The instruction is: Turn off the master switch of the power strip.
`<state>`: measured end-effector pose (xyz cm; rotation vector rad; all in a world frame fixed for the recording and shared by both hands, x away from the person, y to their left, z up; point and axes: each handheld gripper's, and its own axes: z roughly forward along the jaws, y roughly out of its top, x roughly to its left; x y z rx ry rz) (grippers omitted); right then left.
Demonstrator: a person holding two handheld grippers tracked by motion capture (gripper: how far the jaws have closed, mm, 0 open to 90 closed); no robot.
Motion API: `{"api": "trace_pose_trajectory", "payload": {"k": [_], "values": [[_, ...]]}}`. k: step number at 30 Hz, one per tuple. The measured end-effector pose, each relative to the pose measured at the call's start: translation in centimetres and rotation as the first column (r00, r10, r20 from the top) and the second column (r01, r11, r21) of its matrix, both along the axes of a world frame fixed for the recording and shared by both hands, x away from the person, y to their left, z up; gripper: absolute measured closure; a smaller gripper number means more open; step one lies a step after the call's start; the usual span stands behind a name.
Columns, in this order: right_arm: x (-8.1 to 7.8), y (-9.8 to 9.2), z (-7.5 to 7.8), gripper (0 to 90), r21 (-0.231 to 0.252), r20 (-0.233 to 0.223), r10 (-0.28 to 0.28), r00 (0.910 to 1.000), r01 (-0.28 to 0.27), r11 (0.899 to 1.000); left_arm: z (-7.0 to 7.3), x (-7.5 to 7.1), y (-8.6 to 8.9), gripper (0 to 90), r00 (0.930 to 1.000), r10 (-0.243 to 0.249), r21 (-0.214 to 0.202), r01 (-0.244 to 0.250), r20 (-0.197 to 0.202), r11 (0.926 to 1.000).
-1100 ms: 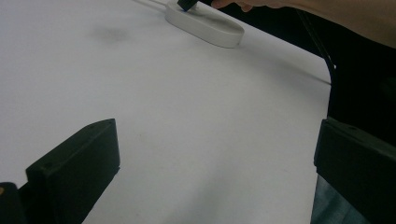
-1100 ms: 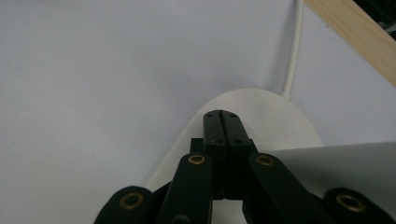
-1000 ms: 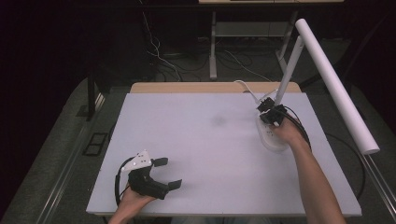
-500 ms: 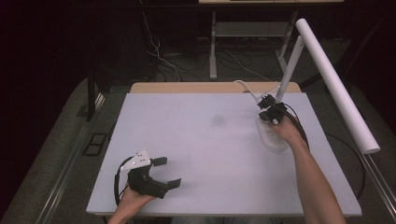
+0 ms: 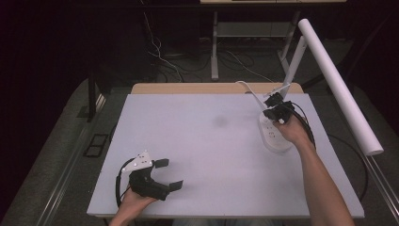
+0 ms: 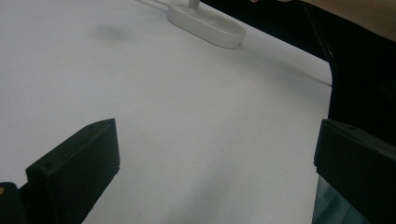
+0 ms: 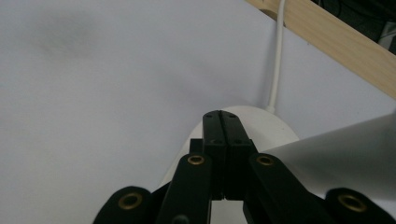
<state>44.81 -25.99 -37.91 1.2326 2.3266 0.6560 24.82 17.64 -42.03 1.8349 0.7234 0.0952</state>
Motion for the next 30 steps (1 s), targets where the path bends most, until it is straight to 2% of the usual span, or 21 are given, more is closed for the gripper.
{"api": "trace_pose_trajectory", "payload": {"k": [8, 12, 13, 15, 16, 17, 18, 19, 20, 22, 24, 25, 26, 27, 28, 29, 30], "values": [[-1.4, 0.5, 1.4, 89.4, 0.021, 0.017, 0.034, 0.9993, -0.035, 0.999, 0.0, 0.0, -0.1, 0.0, 1.0000, -0.001, -0.005, 0.001, -0.001, 1.0000], [-2.2, 0.7, 2.0, 89.3, 0.047, 0.027, 0.051, 0.9983, -0.053, 0.998, 0.0, 0.0, -0.1, 0.0, 1.0000, -0.001, -0.005, 0.001, 0.001, 1.0000], [-2.7, 0.7, 2.2, 86.0, 0.070, 0.025, 0.047, 0.9986, -0.049, 0.996, 0.0, -0.1, -0.1, 0.0, 1.0000, -0.001, -0.006, 0.001, 0.002, 1.0000], [-3.2, 0.5, 2.2, 80.0, 0.086, 0.026, 0.048, 0.9985, -0.050, 0.995, 0.0, -0.1, -0.1, 0.0, 1.0000, -0.001, -0.005, 0.001, 0.004, 1.0000], [-3.5, 0.5, 2.1, 80.0, 0.098, 0.028, 0.053, 0.9982, -0.056, 0.994, 0.1, -0.1, -0.1, 0.0, 1.0000, 0.001, -0.005, -0.001, 0.005, 1.0000], [-3.8, 0.4, 2.1, 72.6, 0.110, 0.027, 0.061, 0.9978, -0.063, 0.992, 0.1, -0.1, -0.1, 0.0, 1.0000, 0.001, -0.007, -0.001, 0.004, 1.0000], [-3.8, 0.4, 2.1, 72.6, 0.110, 0.027, 0.061, 0.9978, -0.063, 0.992, 0.1, -0.1, -0.1, 0.0, 1.0000, 0.001, -0.007, -0.001, 0.004, 1.0000], [-4.5, 0.2, 2.1, 64.4, 0.130, 0.040, 0.066, 0.9970, -0.071, 0.989, 0.1, -0.1, -0.1, 0.0, 1.0000, 0.001, -0.008, -0.001, 0.005, 1.0000], [-4.5, 0.2, 2.1, 64.4, 0.130, 0.040, 0.066, 0.9970, -0.071, 0.989, 0.1, -0.1, 0.0, 0.0, 1.0000, 0.001, -0.006, -0.001, 0.004, 1.0000], [-5.6, -0.2, 2.2, 52.5, 0.179, 0.042, 0.067, 0.9969, -0.074, 0.981, 0.1, -0.1, -0.1, 0.0, 1.0000, 0.002, -0.007, -0.002, 0.006, 1.0000], [-6.4, -0.5, 2.3, 44.7, 0.210, 0.048, 0.066, 0.9966, -0.075, 0.975, 0.1, -0.1, -0.1, 0.0, 1.0000, 0.000, -0.004, 0.000, 0.007, 1.0000], [-6.4, -0.5, 2.3, 44.7, 0.210, 0.048, 0.066, 0.9966, -0.075, 0.975, 0.1, -0.1, -0.1, 0.0, 1.0000, 0.000, -0.001, 0.000, 0.009, 1.0000], [-7.0, -0.7, 2.4, 36.0, 0.236, 0.046, 0.066, 0.9968, -0.075, 0.969, 0.1, -0.2, -0.1, 0.0, 1.0000, 0.002, 0.000, -0.002, 0.010, 1.0000], [-7.4, -0.8, 2.5, 31.7, 0.242, 0.044, 0.065, 0.9969, -0.074, 0.968, 0.1, -0.1, -0.1, 0.0, 0.9999, 0.006, 0.001, -0.006, 0.012, 1.0000], [-7.4, -0.8, 2.5, 31.7, 0.242, 0.044, 0.065, 0.9969, -0.074, 0.968, 0.1, -0.1, 0.0, 0.0, 0.9999, 0.009, -0.001, -0.009, 0.012, 1.0000], [-8.0, -1.0, 2.5, 22.5, 0.266, 0.036, 0.068, 0.9970, -0.076, 0.961, 0.1, -0.1, 0.0, 0.0, 0.9998, 0.014, -0.007, -0.014, 0.011, 0.9999], [-8.3, -1.1, 2.5, 16.7, 0.272, 0.041, 0.074, 0.9965, -0.082, 0.959, 0.1, -0.1, 0.1, 0.0, 0.9998, 0.017, -0.010, -0.017, 0.010, 0.9998]]}}
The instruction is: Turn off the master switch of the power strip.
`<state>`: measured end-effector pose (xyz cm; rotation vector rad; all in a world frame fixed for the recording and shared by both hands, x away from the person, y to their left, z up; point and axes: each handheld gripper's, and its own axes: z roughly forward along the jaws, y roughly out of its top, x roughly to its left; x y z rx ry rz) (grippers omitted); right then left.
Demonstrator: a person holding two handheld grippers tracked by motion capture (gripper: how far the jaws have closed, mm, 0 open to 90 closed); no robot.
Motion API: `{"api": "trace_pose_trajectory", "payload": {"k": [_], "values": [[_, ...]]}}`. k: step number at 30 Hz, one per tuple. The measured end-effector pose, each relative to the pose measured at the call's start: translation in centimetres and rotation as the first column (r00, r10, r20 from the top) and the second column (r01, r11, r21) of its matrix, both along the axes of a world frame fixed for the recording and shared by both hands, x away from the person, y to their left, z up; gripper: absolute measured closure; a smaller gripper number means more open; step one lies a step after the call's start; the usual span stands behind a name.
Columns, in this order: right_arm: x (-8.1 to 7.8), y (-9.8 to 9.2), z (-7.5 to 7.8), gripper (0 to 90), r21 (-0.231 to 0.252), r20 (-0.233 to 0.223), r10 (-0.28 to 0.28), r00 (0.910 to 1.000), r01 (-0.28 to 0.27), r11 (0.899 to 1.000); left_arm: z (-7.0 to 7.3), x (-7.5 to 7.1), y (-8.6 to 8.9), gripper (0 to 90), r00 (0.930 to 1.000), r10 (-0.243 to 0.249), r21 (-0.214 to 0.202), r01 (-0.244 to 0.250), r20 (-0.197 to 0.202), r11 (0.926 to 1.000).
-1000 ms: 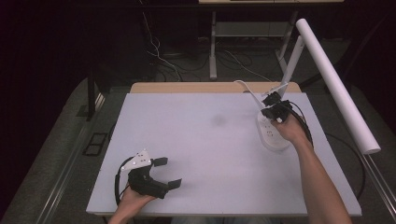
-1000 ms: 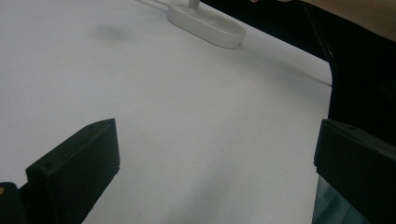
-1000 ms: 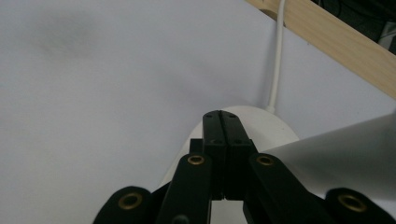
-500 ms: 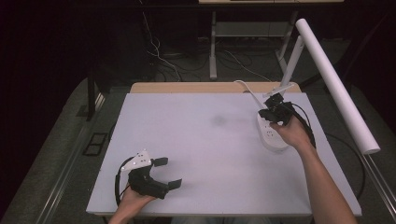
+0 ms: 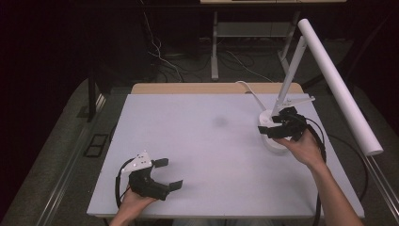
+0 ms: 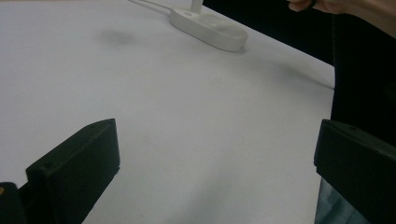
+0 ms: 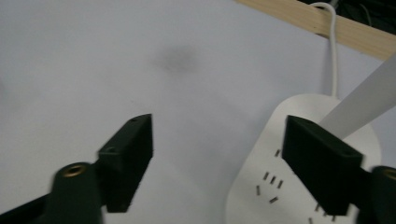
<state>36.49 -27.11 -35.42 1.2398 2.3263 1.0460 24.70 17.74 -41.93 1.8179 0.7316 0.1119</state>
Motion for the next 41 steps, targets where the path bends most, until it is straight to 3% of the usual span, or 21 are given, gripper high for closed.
{"api": "trace_pose_trajectory", "payload": {"k": [3, 4, 9, 20, 26, 34, 41], "values": [[-0.7, -0.2, 0.0, 11.1, 0.016, -0.006, 0.003, 1.0000, -0.003, 1.000, 0.0, 0.0, 0.2, 0.0, 1.0000, 0.005, -0.004, -0.005, 0.002, 1.0000], [-1.3, -0.5, 0.0, 0.1, 0.043, -0.011, 0.010, 0.9999, -0.009, 0.999, 0.0, 0.0, 0.2, 0.0, 1.0000, 0.004, -0.002, -0.004, 0.003, 1.0000], [-2.7, -1.0, -0.2, 0.1, 0.097, -0.023, 0.025, 0.9994, -0.023, 0.995, 0.0, 0.1, 0.2, 0.0, 1.0000, 0.005, -0.003, -0.005, 0.002, 1.0000], [-6.2, -2.1, -1.4, 0.2, 0.143, -0.004, 0.022, 0.9998, -0.021, 0.990, 0.0, 0.0, 0.1, 0.0, 1.0000, 0.007, -0.004, -0.007, -0.004, 1.0000], [-8.4, -2.6, -2.8, 0.2, 0.171, 0.008, 0.011, 0.9999, -0.012, 0.985, 0.0, 0.0, 0.1, 0.0, 1.0000, 0.006, -0.003, -0.006, -0.005, 1.0000], [-11.0, -2.5, -4.9, 0.3, 0.181, 0.003, 0.002, 1.0000, -0.002, 0.983, 0.0, 0.0, 0.0, 0.0, 1.0000, 0.000, 0.003, 0.000, -0.003, 1.0000], [-12.4, -2.0, -5.7, 0.3, 0.182, 0.034, 0.022, 0.9992, -0.028, 0.983, -0.1, 0.2, 0.0, 0.0, 1.0000, 0.001, 0.007, -0.001, -0.005, 1.0000]]}}
